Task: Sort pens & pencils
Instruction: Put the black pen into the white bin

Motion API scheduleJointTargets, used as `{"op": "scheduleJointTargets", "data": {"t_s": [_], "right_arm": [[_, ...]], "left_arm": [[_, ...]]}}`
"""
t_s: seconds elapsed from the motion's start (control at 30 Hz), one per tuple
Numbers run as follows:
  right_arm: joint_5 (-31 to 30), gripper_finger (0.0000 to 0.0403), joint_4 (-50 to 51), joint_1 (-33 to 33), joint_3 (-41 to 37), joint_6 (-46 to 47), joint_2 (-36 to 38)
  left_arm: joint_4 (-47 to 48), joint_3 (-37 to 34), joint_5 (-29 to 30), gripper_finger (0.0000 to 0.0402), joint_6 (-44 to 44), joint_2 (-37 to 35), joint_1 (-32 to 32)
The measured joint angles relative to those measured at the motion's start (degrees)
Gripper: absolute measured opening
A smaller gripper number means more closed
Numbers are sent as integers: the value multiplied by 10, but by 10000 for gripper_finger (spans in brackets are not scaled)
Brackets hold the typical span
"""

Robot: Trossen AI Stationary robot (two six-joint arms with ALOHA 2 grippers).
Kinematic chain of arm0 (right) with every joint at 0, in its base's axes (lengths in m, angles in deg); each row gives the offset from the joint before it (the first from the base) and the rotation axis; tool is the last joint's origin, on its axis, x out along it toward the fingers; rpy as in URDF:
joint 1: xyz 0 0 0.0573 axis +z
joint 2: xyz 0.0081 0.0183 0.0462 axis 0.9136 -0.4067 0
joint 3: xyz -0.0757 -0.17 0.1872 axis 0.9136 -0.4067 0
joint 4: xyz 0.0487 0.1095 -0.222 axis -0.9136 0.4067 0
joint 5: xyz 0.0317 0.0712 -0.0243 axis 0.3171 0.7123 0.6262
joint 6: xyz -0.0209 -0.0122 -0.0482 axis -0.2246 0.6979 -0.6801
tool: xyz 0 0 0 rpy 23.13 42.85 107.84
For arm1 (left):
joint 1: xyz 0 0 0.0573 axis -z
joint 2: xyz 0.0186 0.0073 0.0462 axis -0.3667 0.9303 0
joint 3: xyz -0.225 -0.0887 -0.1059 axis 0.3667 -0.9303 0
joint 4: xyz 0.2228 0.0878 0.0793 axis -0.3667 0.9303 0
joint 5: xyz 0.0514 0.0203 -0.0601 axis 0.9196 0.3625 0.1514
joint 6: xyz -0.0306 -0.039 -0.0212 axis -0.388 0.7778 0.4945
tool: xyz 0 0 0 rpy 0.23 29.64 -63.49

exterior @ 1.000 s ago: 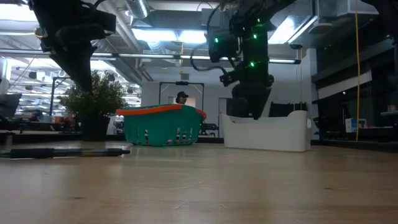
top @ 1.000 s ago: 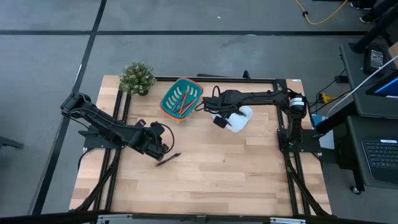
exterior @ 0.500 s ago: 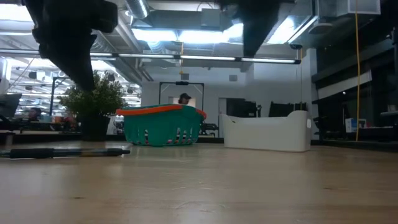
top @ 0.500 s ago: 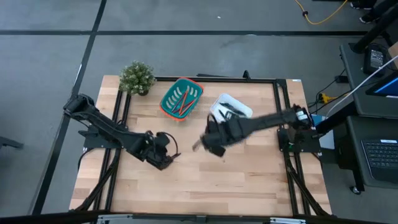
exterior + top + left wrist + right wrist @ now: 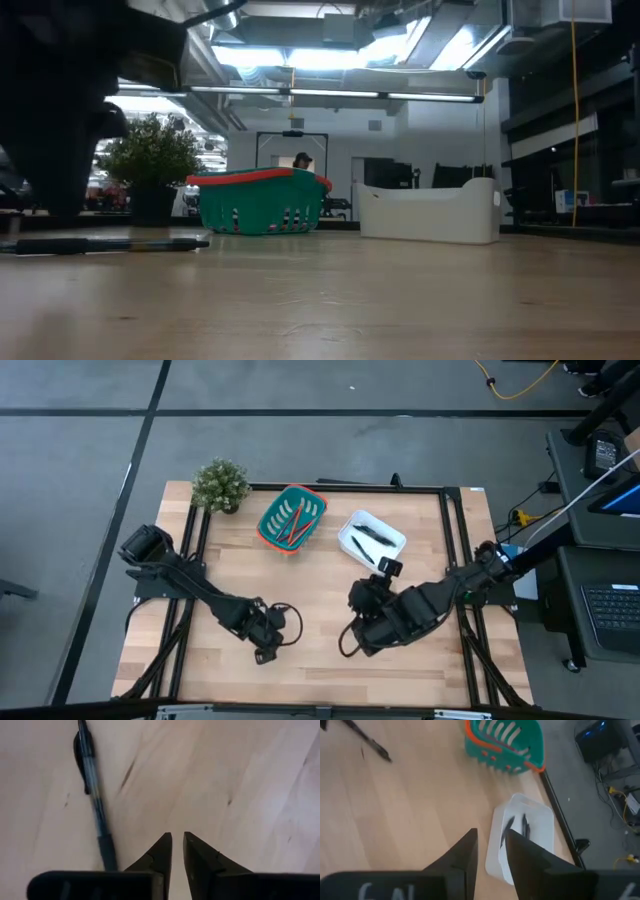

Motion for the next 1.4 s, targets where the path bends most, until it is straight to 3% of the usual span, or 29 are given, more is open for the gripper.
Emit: {"op": "scheduleJointTargets", "data": {"t_s": [0.33, 0.63, 0.97, 1.4], "right_arm": [[-4, 101, 0, 1, 4, -1, 0], [-4, 101, 0, 2, 4, -1, 0], [-3, 101, 0, 2, 3, -2, 0], [-3, 101, 0, 2, 3, -3, 0]], "left_arm": [[18, 0, 33, 43, -108, 4, -35], [51, 0, 43, 58, -145, 7, -77], [51, 0, 54, 110, -151, 7, -97], [50, 0, 33, 114, -132, 49, -97]]}}
